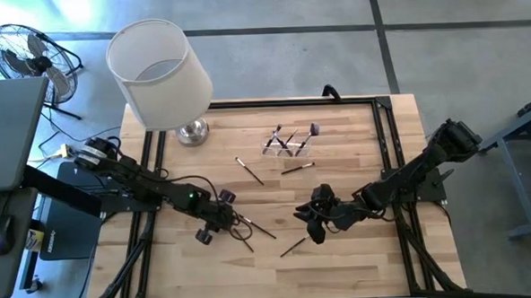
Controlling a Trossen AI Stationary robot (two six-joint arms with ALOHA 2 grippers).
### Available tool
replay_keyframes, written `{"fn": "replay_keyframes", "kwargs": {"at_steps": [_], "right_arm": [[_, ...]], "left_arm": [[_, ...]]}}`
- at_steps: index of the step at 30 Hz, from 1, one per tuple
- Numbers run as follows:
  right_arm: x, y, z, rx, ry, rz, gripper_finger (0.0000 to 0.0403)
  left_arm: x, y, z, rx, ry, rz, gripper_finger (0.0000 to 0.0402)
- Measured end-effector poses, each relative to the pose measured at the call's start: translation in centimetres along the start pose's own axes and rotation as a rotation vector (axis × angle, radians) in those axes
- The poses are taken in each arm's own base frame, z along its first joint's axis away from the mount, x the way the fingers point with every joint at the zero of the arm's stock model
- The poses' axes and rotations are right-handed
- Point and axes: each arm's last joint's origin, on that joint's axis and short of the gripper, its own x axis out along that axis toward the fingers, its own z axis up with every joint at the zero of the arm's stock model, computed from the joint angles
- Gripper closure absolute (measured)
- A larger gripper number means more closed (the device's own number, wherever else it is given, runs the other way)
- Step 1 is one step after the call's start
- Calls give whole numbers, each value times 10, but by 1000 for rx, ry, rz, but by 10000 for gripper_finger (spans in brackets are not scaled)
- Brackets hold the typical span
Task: Put items in baskets/containers
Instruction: Put the eyeshadow brush into the transparent organizer
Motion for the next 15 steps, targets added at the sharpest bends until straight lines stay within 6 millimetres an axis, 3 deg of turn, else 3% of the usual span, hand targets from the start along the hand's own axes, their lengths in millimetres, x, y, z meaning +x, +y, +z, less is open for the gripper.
{"fn": "replay_keyframes", "kwargs": {"at_steps": [4,9,15], "right_arm": [[0,0,0,0,0,0,305],[0,-1,-1,-63,27,8,305],[-1,-6,-8,-160,139,4,305]], "left_arm": [[1,0,1,-31,-3,4,335],[11,1,-2,-133,39,-35,392],[17,3,2,-350,6,-10,398]]}}
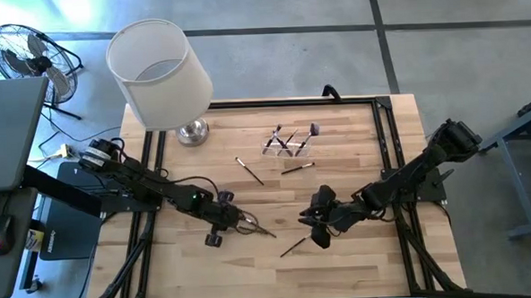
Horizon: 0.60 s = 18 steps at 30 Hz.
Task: Put items in baskets/containers
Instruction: Put the eyeshadow brush into the transparent organizer
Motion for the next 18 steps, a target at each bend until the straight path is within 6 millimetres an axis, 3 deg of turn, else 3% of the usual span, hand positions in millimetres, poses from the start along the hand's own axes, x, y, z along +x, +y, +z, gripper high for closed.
{"fn": "replay_keyframes", "kwargs": {"at_steps": [5,12,18], "right_arm": [[2,-4,1,-102,51,17,305],[7,-3,29,-328,44,-44,305],[30,-5,33,-500,222,-63,305]], "left_arm": [[-3,-3,21,-142,-100,-2,400],[12,0,41,-271,-186,1,401],[24,-2,59,-382,-230,-31,401]]}}
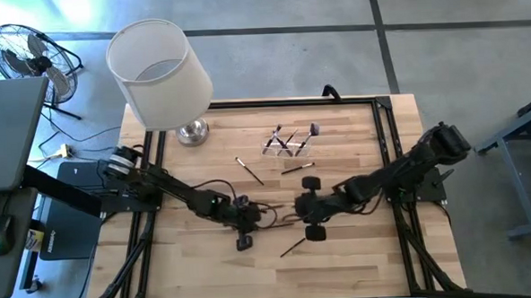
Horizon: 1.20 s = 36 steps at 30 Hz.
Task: Put items in baskets/containers
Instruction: Put the eyeshadow brush into the transparent organizer
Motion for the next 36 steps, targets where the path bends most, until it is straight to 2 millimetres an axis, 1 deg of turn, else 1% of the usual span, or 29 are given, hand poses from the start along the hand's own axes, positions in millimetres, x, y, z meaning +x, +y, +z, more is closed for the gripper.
{"fn": "replay_keyframes", "kwargs": {"at_steps": [4,6,10,14,18,25,28,32,36], "right_arm": [[12,3,-4,-156,167,-32,305],[16,5,-3,-209,202,-20,304],[23,9,-1,-269,207,20,303],[25,9,-2,-314,205,9,303],[26,8,-1,-381,189,-59,303],[27,6,2,-434,167,-75,303],[34,3,0,-450,180,-102,303],[50,1,-9,-457,233,-121,303],[54,2,-12,-462,241,-145,303]], "left_arm": [[0,-4,11,-12,-41,22,401],[-2,-2,17,-47,-66,36,401],[-2,6,24,-147,-82,59,401],[-2,12,28,-244,-94,60,401],[-3,11,32,-265,-112,18,401],[-3,10,33,-374,-113,-18,401],[-3,9,35,-417,-127,-33,401],[-4,12,40,-494,-149,-53,401],[-4,17,42,-560,-126,-72,401]]}}
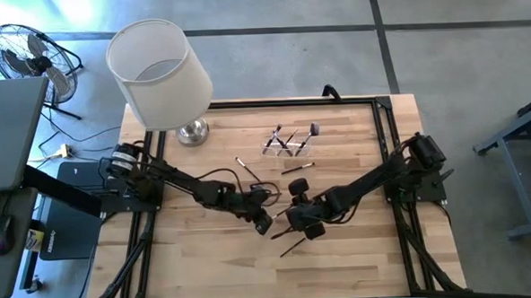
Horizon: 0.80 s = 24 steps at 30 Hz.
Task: Put items in baskets/containers
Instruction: Put the eyeshadow brush into the transparent organizer
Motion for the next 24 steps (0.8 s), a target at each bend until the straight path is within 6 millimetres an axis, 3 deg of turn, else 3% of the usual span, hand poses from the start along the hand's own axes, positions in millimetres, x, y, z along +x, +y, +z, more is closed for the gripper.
{"fn": "replay_keyframes", "kwargs": {"at_steps": [10,21,24], "right_arm": [[1,0,7,-28,-68,-7,303],[2,0,7,-81,-62,-17,306],[2,-1,6,-81,-58,-37,322]], "left_arm": [[0,1,6,-101,5,-25,401],[-4,-21,22,-94,-25,-78,401],[-5,-21,22,-120,-11,-56,401]]}}
